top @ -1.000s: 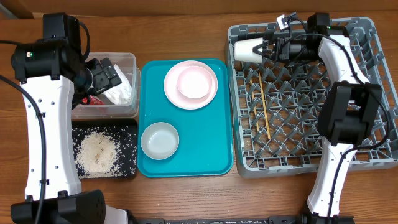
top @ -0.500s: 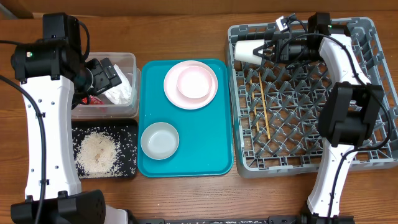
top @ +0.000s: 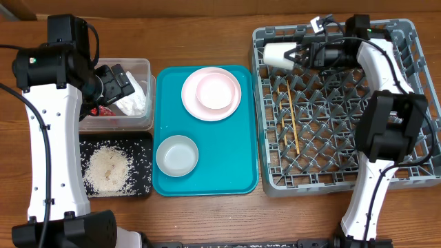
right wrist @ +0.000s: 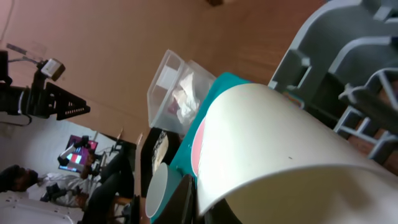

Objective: Sort waste into correct bins and load items into the dishwasher
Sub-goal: 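Lower the cup upside down onto the rack tines and release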

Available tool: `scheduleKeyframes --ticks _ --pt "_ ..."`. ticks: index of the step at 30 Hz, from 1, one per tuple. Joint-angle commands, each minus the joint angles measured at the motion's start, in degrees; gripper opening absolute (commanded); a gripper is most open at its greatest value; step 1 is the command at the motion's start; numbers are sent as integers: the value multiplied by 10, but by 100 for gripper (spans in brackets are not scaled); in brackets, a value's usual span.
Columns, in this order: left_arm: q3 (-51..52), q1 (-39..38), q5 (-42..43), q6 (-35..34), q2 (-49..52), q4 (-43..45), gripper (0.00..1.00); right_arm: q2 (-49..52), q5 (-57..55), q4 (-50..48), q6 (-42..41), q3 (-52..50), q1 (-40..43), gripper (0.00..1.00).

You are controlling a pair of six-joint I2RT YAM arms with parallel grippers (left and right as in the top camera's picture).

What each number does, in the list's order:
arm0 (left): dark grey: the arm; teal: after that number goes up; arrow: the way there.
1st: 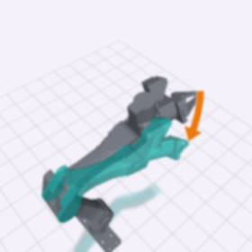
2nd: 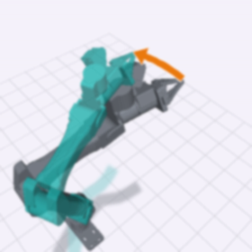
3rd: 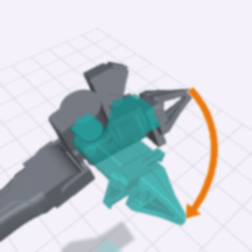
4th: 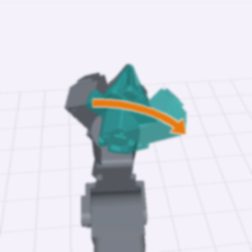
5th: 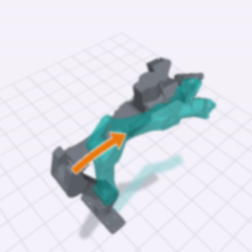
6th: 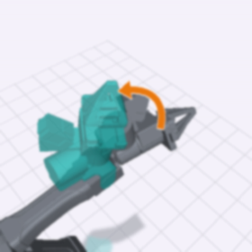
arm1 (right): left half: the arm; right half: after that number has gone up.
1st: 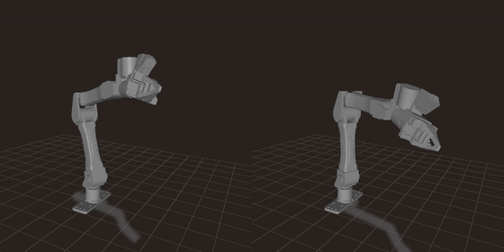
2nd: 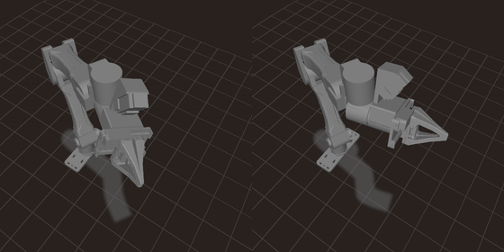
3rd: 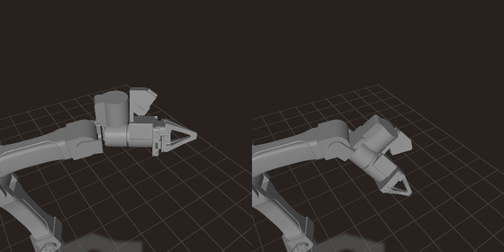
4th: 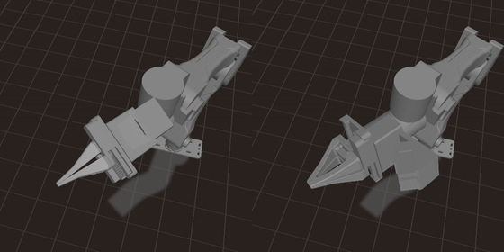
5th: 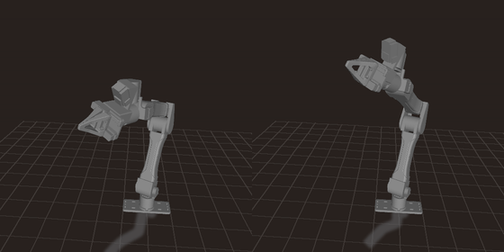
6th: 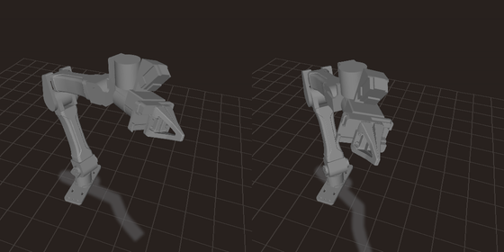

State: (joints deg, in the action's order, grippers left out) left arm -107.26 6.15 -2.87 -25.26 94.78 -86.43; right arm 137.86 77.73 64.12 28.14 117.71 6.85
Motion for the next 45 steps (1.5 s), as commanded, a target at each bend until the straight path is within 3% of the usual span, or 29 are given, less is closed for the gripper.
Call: scheduleKeyframes --ticks 1,11,20,30,33,38,45 --pt "-1 2 -5 9 1 -1 100 7 39 -13 8 -5 4 4" --pt "-1 2 -5 9 1 -1 100 24 99 -35 8 -10 -5 4" --pt "-1 2 -5 9 1 -1 100 26 78 -67 4 -49 6 4" --pt "-1 2 -5 9 1 -1 100 26 19 -10 0 -49 41 9" --pt "-1 2 -5 9 1 -1 100 25 0 10 0 -48 51 14" --pt "-1 2 -5 9 1 -1 100 25 -16 37 0 -47 68 32" --pt "-1 2 -5 9 1 -1 100 9 -24 55 -6 -46 96 36"
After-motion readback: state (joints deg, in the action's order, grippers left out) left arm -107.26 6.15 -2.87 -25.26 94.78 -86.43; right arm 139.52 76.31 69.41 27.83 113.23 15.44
